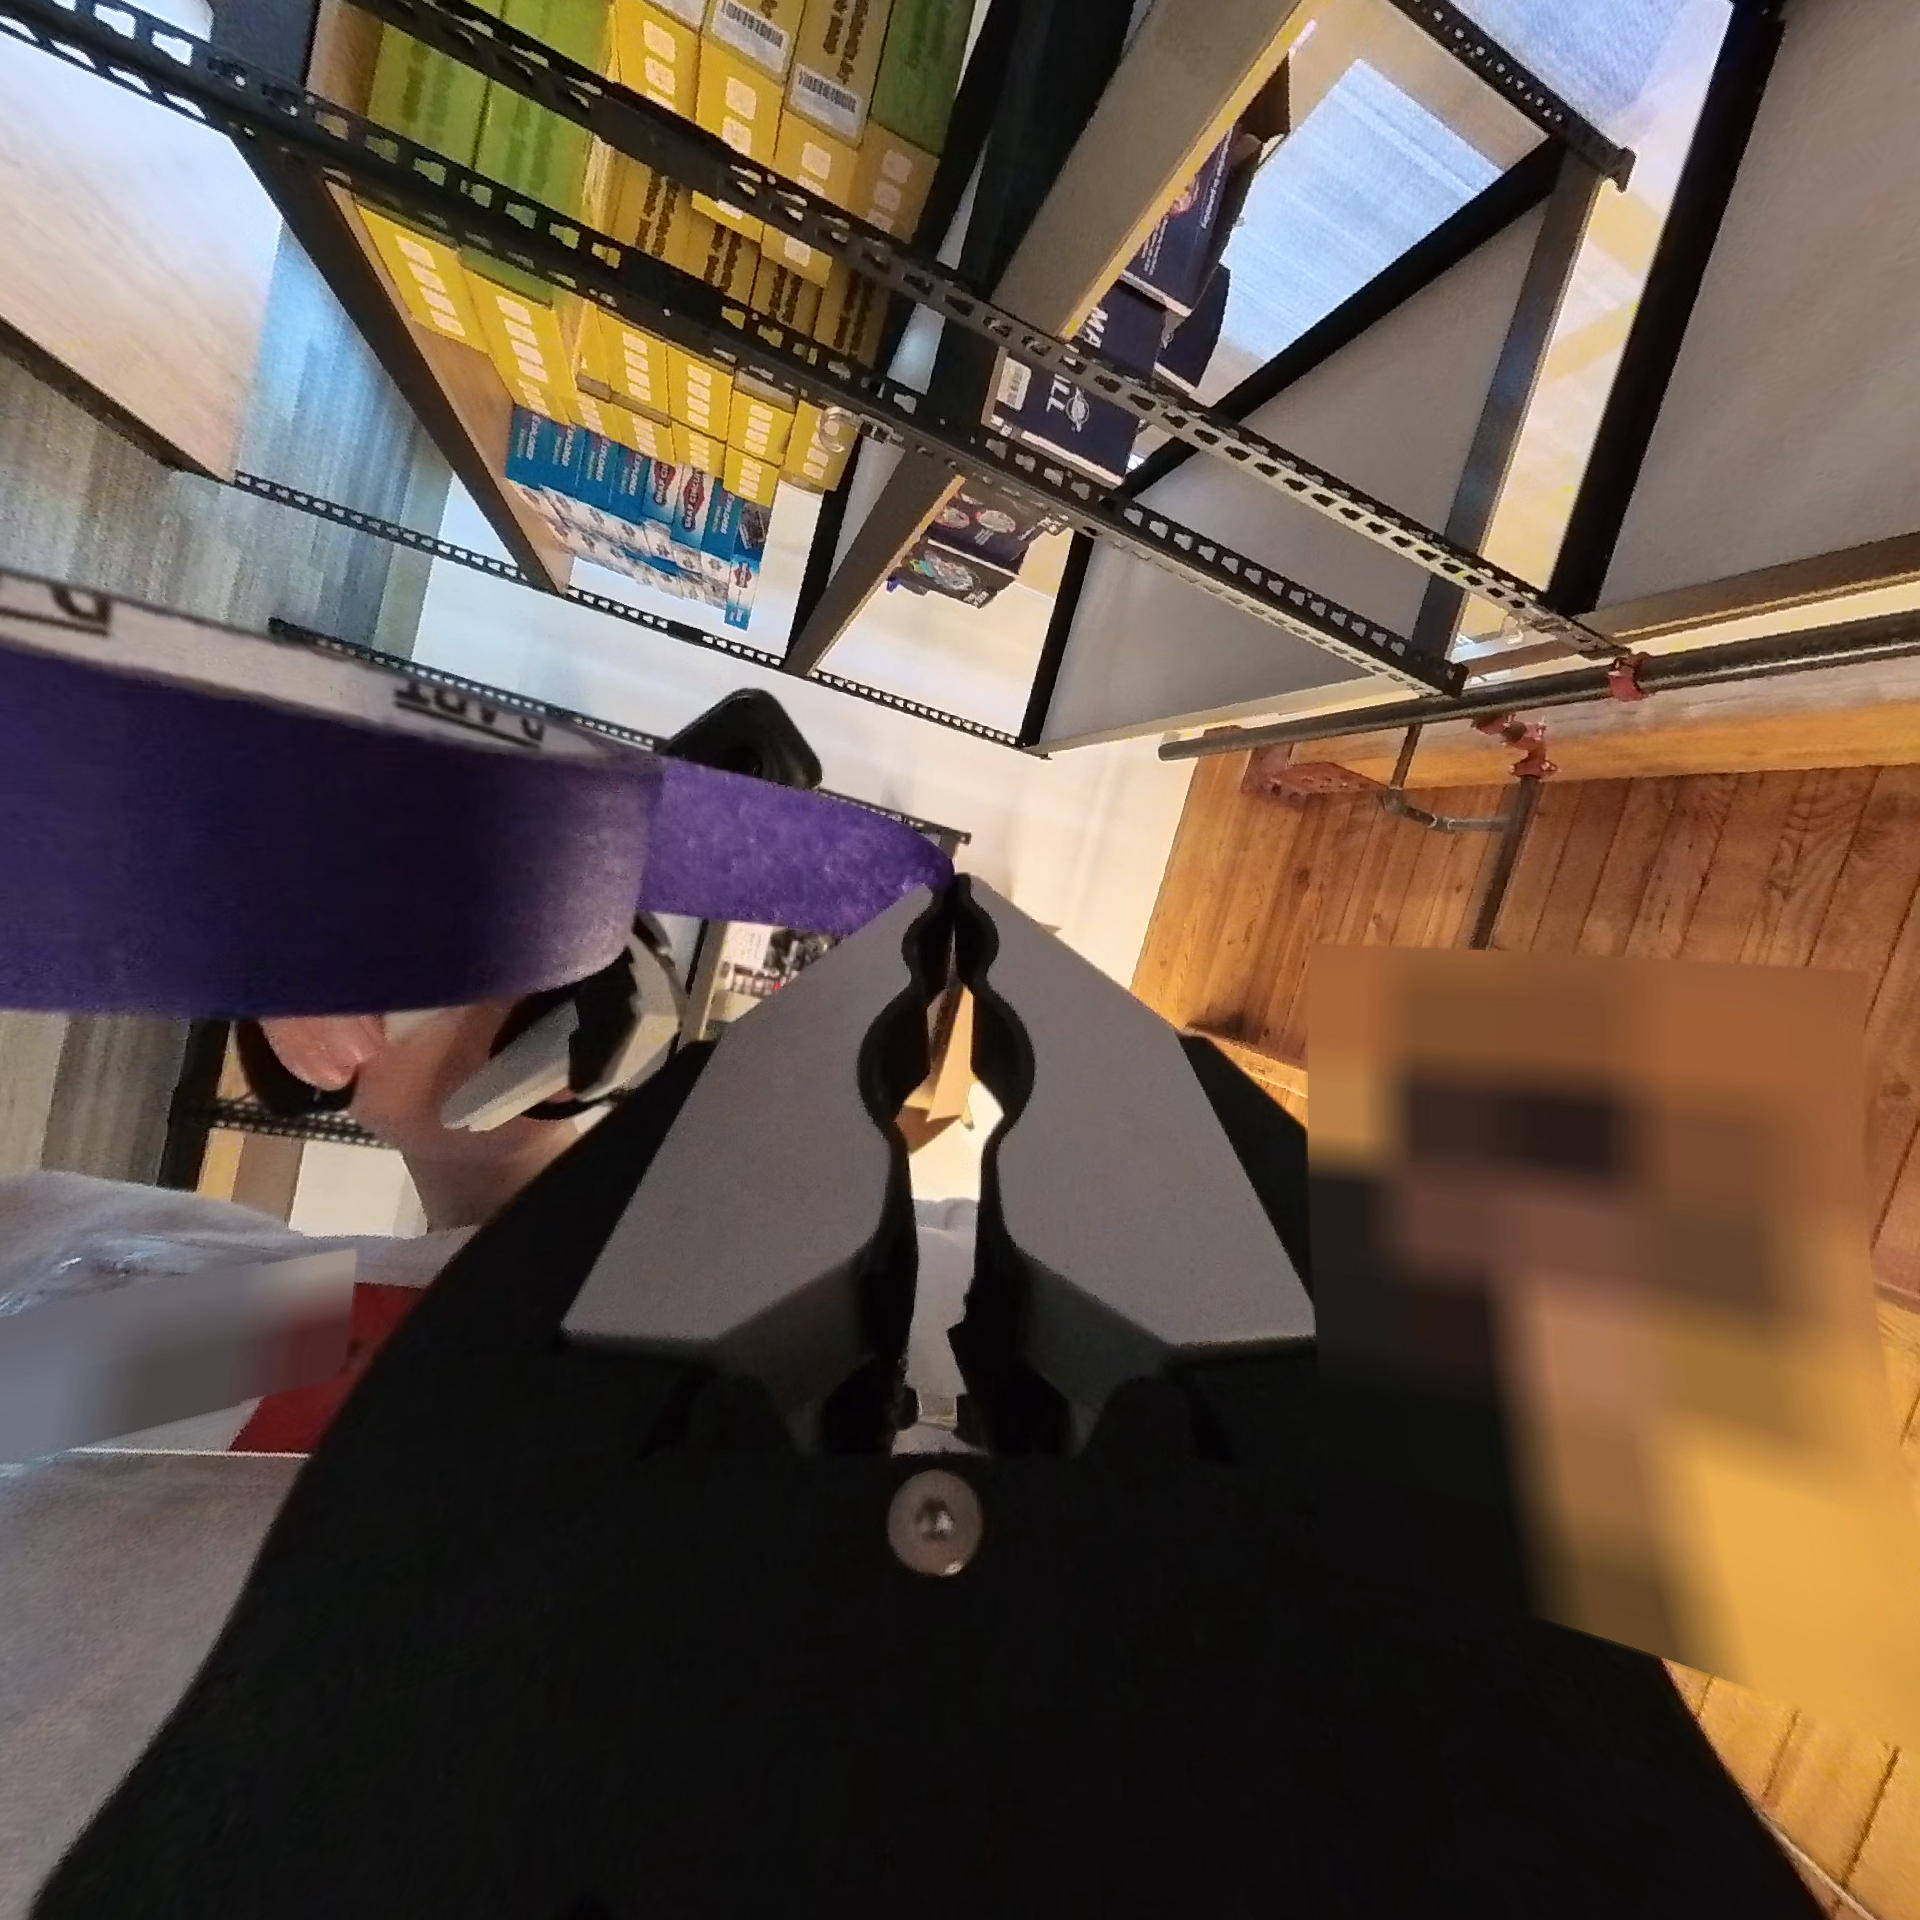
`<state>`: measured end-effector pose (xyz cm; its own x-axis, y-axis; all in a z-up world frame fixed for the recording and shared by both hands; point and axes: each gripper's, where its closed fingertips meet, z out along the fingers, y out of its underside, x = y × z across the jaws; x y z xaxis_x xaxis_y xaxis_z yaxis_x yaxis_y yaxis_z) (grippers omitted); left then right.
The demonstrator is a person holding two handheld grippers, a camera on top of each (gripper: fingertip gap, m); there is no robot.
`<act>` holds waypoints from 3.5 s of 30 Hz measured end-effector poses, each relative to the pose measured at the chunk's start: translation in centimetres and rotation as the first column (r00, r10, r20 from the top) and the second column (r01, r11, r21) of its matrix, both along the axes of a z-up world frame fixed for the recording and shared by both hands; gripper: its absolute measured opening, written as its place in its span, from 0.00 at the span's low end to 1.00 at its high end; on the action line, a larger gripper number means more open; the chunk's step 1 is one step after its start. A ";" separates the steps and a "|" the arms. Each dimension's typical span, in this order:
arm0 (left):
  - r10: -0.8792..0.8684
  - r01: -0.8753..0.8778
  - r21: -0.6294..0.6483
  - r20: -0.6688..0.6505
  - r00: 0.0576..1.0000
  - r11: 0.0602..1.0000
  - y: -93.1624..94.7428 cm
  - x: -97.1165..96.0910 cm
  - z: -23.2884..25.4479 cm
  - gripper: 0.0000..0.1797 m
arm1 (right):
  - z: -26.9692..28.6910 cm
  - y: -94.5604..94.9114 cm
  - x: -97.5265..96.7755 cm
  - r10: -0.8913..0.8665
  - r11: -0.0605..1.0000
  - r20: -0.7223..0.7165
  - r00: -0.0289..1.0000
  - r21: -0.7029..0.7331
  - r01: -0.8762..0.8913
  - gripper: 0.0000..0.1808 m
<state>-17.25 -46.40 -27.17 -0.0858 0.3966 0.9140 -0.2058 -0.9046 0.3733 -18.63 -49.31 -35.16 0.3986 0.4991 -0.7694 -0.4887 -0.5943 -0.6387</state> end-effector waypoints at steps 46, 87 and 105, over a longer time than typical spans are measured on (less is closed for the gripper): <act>0.145 -0.027 0.483 -0.208 0.967 0.875 4.3 -2.9 -5.0 0.37 | -3.4 -1.9 3.6 0.568 0.819 0.468 0.677 -0.402 -0.409 0.04; 0.407 0.618 0.681 -0.474 0.781 -0.392 5.9 -0.1 -4.2 0.05 | 1.8 1.6 0.6 0.635 0.706 0.148 0.759 -0.510 -0.491 0.05; 0.239 0.654 0.737 -0.613 0.753 -0.170 7.1 -2.9 -4.2 0.00 | 1.2 1.8 -0.2 0.701 0.654 0.141 0.699 -0.518 -0.551 0.05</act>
<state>-20.13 -39.25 -31.38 0.2603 -0.9618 0.0853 -0.7199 -0.2522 -0.6467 -18.86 -47.53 -33.98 0.3542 0.3868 -0.8514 0.2771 -0.9130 -0.2995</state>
